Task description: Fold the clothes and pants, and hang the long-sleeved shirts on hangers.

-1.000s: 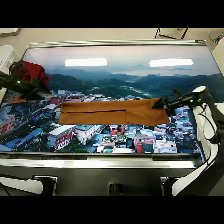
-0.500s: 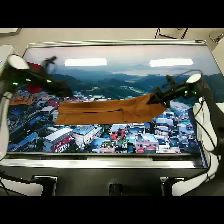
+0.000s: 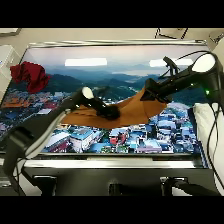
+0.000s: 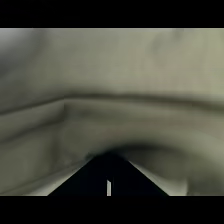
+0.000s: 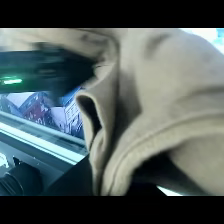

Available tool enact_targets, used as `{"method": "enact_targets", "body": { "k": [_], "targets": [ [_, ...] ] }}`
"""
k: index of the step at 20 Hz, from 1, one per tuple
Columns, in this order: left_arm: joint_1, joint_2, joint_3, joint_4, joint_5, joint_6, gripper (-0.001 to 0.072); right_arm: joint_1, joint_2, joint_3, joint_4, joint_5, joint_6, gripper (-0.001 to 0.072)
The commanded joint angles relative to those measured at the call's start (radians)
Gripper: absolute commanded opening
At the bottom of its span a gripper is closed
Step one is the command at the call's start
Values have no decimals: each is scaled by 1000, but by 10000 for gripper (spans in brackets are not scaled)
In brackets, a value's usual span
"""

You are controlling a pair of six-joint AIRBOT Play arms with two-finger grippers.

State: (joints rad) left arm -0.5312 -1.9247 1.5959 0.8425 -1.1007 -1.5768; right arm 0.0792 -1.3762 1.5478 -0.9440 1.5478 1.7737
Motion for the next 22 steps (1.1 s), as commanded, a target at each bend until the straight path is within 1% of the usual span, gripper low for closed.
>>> {"method": "enact_targets", "body": {
  "k": [1,4,5,7,8,10,11,13,15,16,18,20,21,22],
  "targets": [
    [-132,-79,-10,-241,146,-44,26,65,78,1,-55,7,78,51],
    [-222,-98,-10,-452,305,-44,26,77,88,1,-73,6,94,51],
    [-237,-98,-9,-490,361,-44,25,77,87,1,-93,1,96,51],
    [-221,-97,-8,-505,394,-34,24,77,82,1,-109,-13,101,51],
    [-192,-92,-8,-480,378,-14,23,83,71,1,-107,-29,101,51],
    [-96,-62,-8,-341,308,-4,22,115,31,1,-103,-63,96,51],
    [-33,-29,-8,-251,259,24,22,138,4,1,-90,-91,89,51],
    [110,67,-8,-60,164,25,22,186,-67,1,-10,-180,89,51],
    [270,192,-8,95,102,24,22,237,-152,1,97,-288,71,51],
    [349,258,-8,136,82,24,22,263,-199,1,146,-336,69,51],
    [504,396,-8,143,49,25,23,320,-310,1,262,-431,43,51],
    [626,531,-8,143,29,34,24,377,-419,1,389,-521,9,54],
    [666,587,-8,145,24,37,24,403,-468,1,457,-558,3,123],
    [696,634,-8,145,21,51,24,428,-514,1,550,-587,-19,411]
  ]
}}
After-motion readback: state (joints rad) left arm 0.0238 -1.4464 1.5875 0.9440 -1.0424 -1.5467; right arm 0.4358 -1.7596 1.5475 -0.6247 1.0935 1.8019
